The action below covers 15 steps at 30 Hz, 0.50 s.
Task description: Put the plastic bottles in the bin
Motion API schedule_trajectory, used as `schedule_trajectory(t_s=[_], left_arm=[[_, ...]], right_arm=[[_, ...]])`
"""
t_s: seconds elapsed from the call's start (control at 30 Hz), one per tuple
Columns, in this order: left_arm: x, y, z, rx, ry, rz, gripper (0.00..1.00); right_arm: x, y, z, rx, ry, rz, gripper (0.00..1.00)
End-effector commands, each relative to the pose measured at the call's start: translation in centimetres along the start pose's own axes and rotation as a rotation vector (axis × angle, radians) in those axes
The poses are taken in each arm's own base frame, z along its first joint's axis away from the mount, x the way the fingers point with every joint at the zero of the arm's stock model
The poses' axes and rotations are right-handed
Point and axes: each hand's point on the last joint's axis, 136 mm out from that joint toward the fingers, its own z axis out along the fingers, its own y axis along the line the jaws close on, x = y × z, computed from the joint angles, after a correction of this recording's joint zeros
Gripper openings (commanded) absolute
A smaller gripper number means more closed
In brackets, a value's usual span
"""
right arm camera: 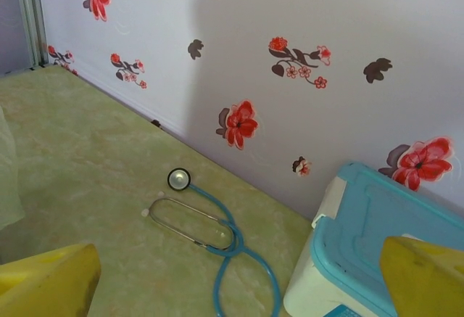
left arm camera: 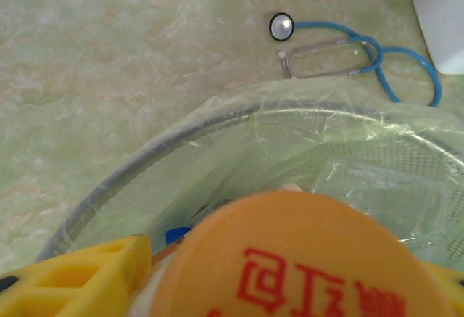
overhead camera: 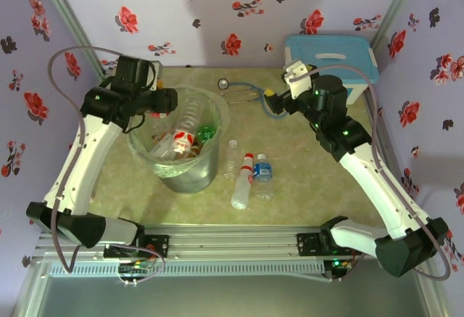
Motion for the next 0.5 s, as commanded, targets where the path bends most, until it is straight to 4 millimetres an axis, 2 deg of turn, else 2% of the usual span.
schedule_trajectory(t_s=[0.0, 0.1, 0.23, 0.37, 0.47], left_arm=[[0.3, 0.0, 0.1, 0.01, 0.035, 0.032, 0.64], [0.0, 0.3, -0.4, 0.006, 0.019, 0.026, 0.76], [-0.6, 0.3, -1.3, 0.012, -0.012, 0.02, 0.77], [-0.7, 0.0, -1.3, 0.029, -0.012, 0.015, 0.69], [-0.1, 0.0, -0.3, 0.029, 0.014, 0.006, 0.58]], right_arm=[[0.8, -0.4, -0.1, 0.017, 0.019, 0.014, 0.99], [1.0, -0.4, 0.0, 0.016, 0.024, 0.016, 0.99], [1.6, -0.4, -0.1, 0.015, 0.043, 0.013, 0.99], [1.8, -0.6, -0.5, 0.025, 0.048, 0.013, 0.99], [1.8, -0.6, -0.6, 0.027, 0.047, 0.015, 0.99]])
